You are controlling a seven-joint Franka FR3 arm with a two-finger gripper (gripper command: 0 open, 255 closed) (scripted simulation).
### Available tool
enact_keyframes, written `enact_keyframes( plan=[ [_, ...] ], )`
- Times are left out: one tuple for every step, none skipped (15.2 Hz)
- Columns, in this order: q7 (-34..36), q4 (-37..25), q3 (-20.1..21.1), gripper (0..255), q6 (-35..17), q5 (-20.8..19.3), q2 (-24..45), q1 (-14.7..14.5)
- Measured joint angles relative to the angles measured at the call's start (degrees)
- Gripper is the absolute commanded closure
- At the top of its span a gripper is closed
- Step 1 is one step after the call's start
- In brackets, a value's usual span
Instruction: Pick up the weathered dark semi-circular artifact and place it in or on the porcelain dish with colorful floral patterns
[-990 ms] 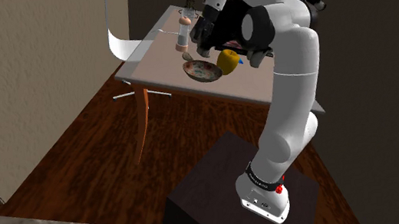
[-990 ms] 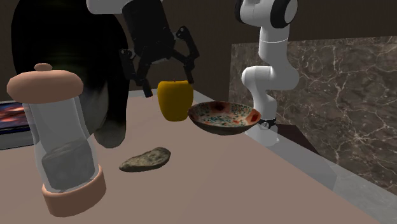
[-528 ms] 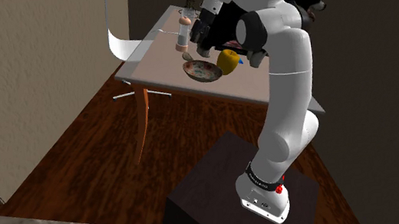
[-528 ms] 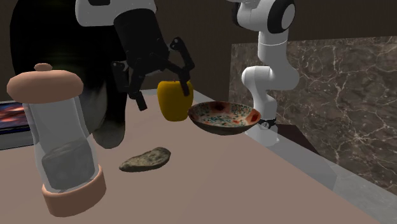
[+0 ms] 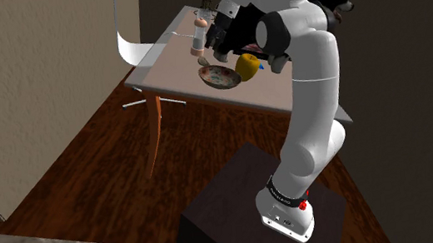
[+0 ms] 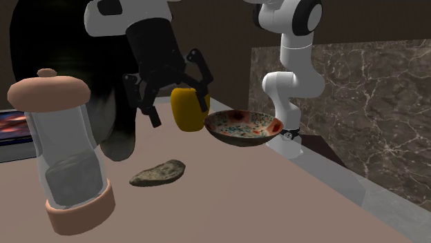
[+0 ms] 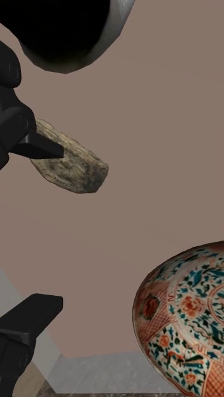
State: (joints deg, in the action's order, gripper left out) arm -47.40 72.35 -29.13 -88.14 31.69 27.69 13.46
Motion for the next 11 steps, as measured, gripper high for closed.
enact_keyframes(
  plan=[
    [0.04,-0.17,0.01,0,0.12,0.03,0.1,0.06],
    [-0.04,-0.17,0.02,255,0.18,0.03,0.08,0.09],
    [-0.07,0.07,0.01,255,0.02,-0.02,-0.05,-0.01],
    [0.03,-0.04,0.01,255,0.12,-0.01,0.01,0.01],
    [-0.01,0.36,-0.01,255,-0.15,-0.1,-0.2,-0.15],
    [0.1,0.3,-0.02,255,-0.08,-0.1,-0.17,-0.14],
    [0.12,0.23,-0.02,255,-0.01,-0.08,-0.13,-0.11],
    [0.13,0.3,-0.02,255,-0.04,-0.12,-0.18,-0.15],
    [0.18,0.67,-0.04,255,-0.06,-0.23,-0.36,-0.29],
    [0.3,0.79,-0.06,255,0.08,-0.31,-0.42,-0.34],
    [0.36,0.78,-0.06,255,0.16,-0.32,-0.43,-0.34]
  ],
)
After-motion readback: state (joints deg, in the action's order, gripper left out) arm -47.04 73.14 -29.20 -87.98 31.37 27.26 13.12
